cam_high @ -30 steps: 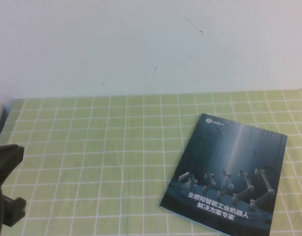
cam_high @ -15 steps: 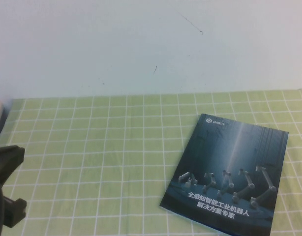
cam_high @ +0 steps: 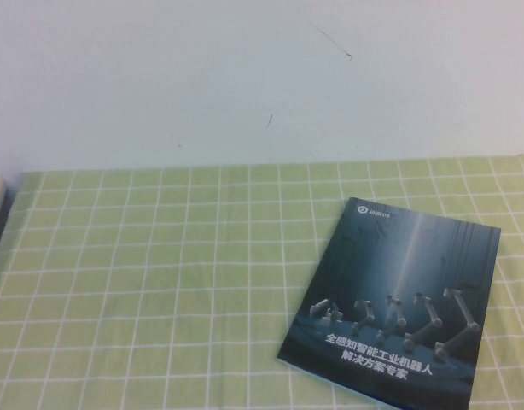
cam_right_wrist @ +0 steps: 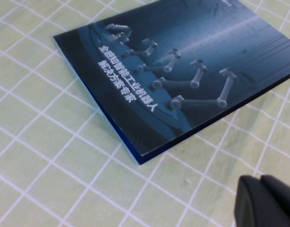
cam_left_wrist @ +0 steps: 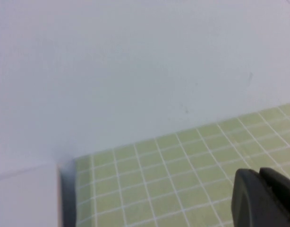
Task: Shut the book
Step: 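Close the open booklet and leave it lying on the table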
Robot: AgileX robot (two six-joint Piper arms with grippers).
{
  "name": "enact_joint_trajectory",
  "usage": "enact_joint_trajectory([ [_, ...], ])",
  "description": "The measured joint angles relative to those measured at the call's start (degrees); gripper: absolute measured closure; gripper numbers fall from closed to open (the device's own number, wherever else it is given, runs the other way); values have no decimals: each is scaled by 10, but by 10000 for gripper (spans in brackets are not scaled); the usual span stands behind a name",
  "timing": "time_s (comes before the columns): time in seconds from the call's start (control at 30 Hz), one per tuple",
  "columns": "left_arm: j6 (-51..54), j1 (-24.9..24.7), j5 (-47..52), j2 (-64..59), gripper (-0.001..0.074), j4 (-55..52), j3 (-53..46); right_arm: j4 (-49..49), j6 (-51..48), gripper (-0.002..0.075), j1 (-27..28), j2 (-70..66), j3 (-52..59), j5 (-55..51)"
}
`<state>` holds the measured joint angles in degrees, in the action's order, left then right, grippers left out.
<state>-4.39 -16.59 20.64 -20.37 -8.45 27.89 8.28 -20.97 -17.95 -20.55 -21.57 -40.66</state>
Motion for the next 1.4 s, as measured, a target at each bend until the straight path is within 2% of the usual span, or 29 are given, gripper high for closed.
enact_joint_trajectory([
  [0.17,0,65,-92,97,739,0,-129,1,0,729,0,0,0,0],
  [0.4,-13,113,-101,206,739,4,-285,2,0,729,0,0,0,0],
  [0.6,-43,117,-25,209,739,13,-290,5,0,729,0,0,1,0],
  [0.93,-34,117,-11,210,739,29,-287,6,0,729,0,0,1,0],
  [1.07,6,117,-11,210,739,55,-287,6,0,729,0,0,1,0],
  [1.23,105,117,-12,211,739,127,-287,6,0,729,0,0,1,0],
  [1.4,124,117,-12,211,739,156,-287,6,0,729,0,0,1,0],
])
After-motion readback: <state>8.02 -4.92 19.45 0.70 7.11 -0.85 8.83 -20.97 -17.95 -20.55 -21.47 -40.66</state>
